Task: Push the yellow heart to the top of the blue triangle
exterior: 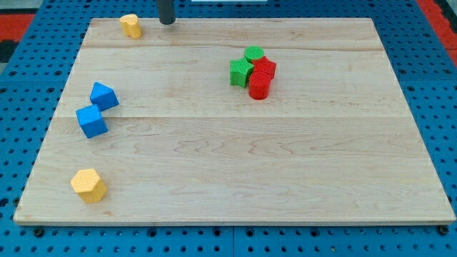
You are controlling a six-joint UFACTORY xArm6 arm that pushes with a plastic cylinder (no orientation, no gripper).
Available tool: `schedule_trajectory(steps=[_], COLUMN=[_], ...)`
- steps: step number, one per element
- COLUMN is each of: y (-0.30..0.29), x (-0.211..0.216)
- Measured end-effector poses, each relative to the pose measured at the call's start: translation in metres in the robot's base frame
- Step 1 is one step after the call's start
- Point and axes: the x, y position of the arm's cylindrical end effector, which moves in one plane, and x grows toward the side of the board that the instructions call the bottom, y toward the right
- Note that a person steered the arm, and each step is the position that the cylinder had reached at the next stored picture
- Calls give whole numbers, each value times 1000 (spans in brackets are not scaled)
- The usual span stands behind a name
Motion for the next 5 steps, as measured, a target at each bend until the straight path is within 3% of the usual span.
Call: schedule_trajectory(steps=[3, 5], y=[-47, -68], x=[-1, 26])
